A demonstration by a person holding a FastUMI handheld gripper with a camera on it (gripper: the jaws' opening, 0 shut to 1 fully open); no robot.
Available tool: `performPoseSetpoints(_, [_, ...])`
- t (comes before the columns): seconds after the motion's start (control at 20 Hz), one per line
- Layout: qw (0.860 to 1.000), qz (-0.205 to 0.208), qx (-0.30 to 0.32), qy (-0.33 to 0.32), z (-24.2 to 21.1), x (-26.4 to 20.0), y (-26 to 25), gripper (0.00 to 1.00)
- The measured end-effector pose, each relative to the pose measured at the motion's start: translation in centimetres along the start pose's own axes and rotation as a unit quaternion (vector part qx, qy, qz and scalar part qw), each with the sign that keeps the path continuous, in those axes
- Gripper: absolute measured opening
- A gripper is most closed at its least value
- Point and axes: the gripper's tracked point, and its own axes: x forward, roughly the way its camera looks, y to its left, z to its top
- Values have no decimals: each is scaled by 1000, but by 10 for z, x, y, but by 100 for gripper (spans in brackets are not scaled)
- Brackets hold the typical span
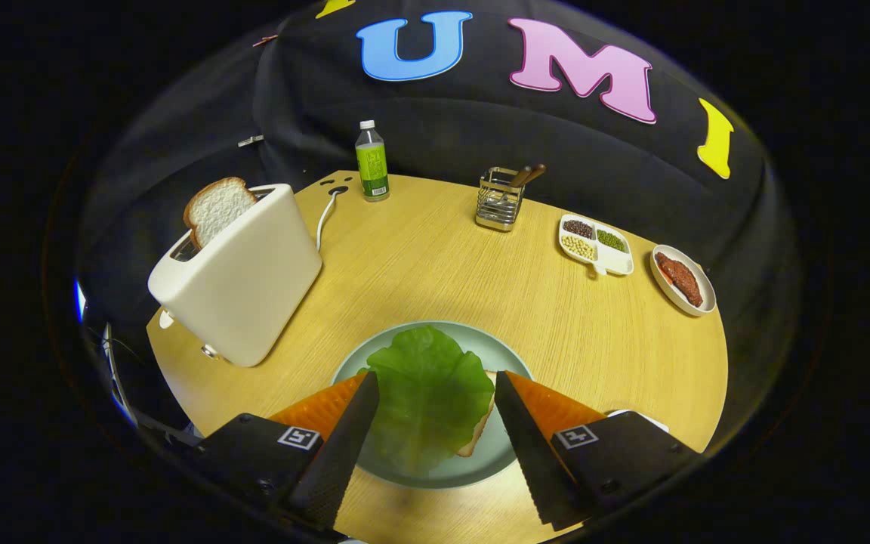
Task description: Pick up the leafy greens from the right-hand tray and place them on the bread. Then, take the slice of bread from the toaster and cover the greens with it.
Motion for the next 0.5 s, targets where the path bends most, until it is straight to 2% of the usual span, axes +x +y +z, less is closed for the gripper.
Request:
performPoseSetpoints(0.15, [1000,6,9,-25,16,-13,1,97])
performPoseSetpoints(0.35, [995,20,14,-96,66,-44,10,99])
performPoseSetpoints(0.5, [989,12,-7,-149,109,-72,20,100])
